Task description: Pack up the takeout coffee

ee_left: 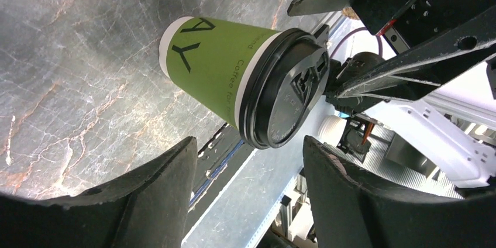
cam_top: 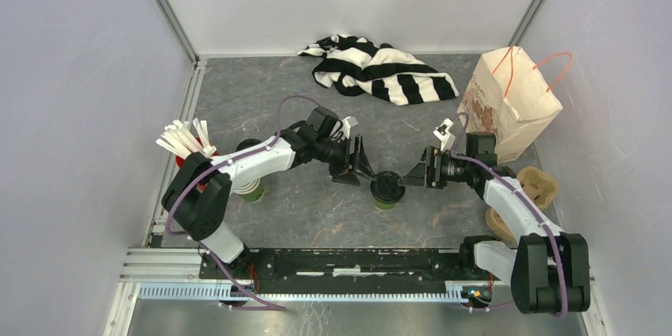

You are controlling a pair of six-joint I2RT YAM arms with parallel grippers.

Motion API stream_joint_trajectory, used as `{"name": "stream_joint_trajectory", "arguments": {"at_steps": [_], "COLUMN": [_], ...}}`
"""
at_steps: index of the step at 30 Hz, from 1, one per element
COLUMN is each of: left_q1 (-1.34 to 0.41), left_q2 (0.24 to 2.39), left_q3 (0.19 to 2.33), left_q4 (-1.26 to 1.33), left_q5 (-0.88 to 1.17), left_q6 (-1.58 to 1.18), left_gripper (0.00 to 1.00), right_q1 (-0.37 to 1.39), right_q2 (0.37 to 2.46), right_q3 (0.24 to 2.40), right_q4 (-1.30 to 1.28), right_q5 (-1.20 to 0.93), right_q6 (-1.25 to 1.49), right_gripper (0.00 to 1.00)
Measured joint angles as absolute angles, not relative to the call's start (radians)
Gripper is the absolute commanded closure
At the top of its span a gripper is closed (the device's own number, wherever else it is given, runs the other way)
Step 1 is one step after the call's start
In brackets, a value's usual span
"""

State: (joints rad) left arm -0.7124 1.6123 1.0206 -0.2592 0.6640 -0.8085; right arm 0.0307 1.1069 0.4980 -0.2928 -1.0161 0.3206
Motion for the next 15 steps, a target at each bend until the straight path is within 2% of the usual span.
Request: {"name": "stream_joint_trajectory", "arguments": {"at_steps": [3, 5, 6, 8, 10, 13, 15], "left_q1": [-0.706, -0.705, -0.705, -0.706, -0.706, -0.707, -0.709], "left_q2": [1.615, 1.623, 1.628, 1.643, 1.66, 1.689, 1.698], "left_q3": [1.037, 1.052, 1.058, 1.066, 1.073, 1.079, 1.079], "left_q4": [-0.258, -0.253, -0.25, -0.25, -0.248, -0.247, -0.248], "left_q5": [0.67, 0.683, 0.687, 0.693, 0.698, 0.707, 0.71], "left_q6": [-0.809, -0.809, -0.809, -0.809, -0.809, -0.81, -0.81], "left_gripper": [0.27, 0.3, 0.31, 0.37, 0.41, 0.43, 0.45], "right_q1": [0.031, 0.031, 0.031, 0.03, 0.027, 0.013, 0.009], "right_q2": [1.061, 1.018, 0.994, 0.963, 0.942, 0.908, 0.893], "right_q3": [0.51, 0.51, 0.511, 0.521, 0.537, 0.541, 0.54], "right_q4": [-0.321, -0.344, -0.358, -0.397, -0.437, -0.467, -0.477], "right_q5": [-0.982, -0.958, -0.94, -0.898, -0.847, -0.793, -0.78], "right_q6": [0.336, 0.358, 0.371, 0.384, 0.397, 0.416, 0.429], "right_gripper": [0.11, 0.15, 0.19, 0.37, 0.47, 0.49, 0.47]}}
